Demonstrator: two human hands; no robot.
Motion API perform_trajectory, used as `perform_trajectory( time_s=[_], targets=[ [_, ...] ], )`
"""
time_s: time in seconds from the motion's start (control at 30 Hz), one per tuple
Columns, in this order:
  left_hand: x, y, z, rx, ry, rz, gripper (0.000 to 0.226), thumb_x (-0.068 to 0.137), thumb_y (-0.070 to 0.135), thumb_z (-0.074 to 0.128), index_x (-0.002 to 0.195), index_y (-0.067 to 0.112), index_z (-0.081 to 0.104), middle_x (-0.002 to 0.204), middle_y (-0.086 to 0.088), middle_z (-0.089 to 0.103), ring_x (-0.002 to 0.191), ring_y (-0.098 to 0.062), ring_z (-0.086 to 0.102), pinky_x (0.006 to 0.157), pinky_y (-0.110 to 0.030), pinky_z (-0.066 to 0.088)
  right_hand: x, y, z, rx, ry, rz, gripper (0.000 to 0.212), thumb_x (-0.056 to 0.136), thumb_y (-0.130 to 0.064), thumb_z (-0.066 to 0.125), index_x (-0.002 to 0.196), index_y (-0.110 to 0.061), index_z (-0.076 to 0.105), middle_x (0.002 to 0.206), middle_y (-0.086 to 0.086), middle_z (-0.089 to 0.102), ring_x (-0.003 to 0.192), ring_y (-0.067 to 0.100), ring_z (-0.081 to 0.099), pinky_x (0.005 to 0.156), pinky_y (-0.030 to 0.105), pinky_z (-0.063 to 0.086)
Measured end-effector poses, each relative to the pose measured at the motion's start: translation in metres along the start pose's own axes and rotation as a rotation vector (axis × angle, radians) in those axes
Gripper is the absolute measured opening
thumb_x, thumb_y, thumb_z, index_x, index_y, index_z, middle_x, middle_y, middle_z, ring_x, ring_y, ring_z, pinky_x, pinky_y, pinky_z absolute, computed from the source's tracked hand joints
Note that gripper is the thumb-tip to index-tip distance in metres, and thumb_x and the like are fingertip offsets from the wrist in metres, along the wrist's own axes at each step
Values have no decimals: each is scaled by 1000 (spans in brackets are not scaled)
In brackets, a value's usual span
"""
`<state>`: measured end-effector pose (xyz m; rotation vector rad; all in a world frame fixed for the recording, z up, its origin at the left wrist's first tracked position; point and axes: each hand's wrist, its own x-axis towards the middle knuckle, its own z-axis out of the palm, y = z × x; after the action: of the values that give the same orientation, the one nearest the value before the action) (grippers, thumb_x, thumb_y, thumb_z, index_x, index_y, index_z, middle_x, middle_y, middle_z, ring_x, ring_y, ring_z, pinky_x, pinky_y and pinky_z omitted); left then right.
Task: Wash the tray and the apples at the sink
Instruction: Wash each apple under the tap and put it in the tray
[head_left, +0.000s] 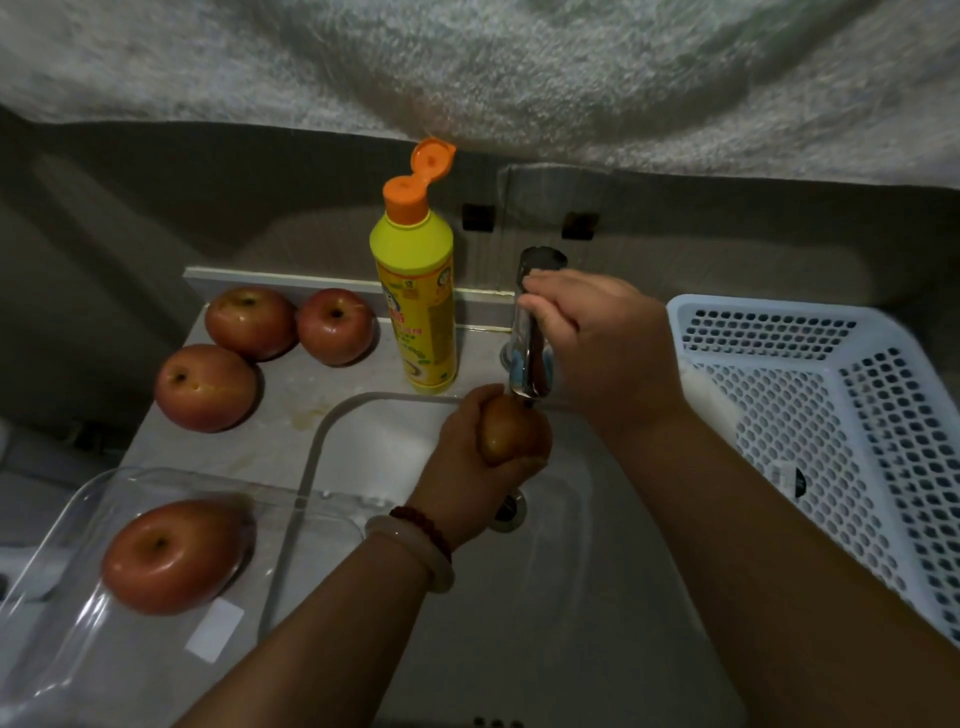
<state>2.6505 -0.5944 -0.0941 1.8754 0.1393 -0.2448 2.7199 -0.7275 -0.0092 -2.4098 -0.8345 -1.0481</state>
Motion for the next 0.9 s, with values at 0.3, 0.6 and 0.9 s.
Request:
perform_trajectory(
  time_s=[0.3, 0.6, 0.9],
  targets=[
    [-2, 3, -1, -138, -4, -52, 75, 72, 19, 82, 131, 37, 39, 126, -2, 51, 100, -14, 59, 75, -17, 51, 1, 0, 1, 48, -10, 98, 17, 81, -4, 70, 95, 3, 74, 95, 16, 74, 88, 28, 71, 79, 33, 53],
    [-1, 8, 5, -374, -67, -19, 51, 82, 12, 72, 113, 44, 48, 117, 4, 57, 101, -14, 62, 84, -34, 58, -68, -43, -21, 262, 78, 671, 14, 96, -11, 56, 96, -9, 69, 83, -3, 64, 78, -6, 52, 75, -1, 36],
    [-10, 3, 14, -323, 97, 19, 24, 104, 26, 33, 106, 38, 54, 104, 15, 63, 92, 11, 60, 79, -7, 45, -91, -73, 26, 1135, -140, 1560, 38, 85, -32, 69, 117, -47, 54, 118, -7, 65, 103, 12, 64, 75, 30, 57]
  ],
)
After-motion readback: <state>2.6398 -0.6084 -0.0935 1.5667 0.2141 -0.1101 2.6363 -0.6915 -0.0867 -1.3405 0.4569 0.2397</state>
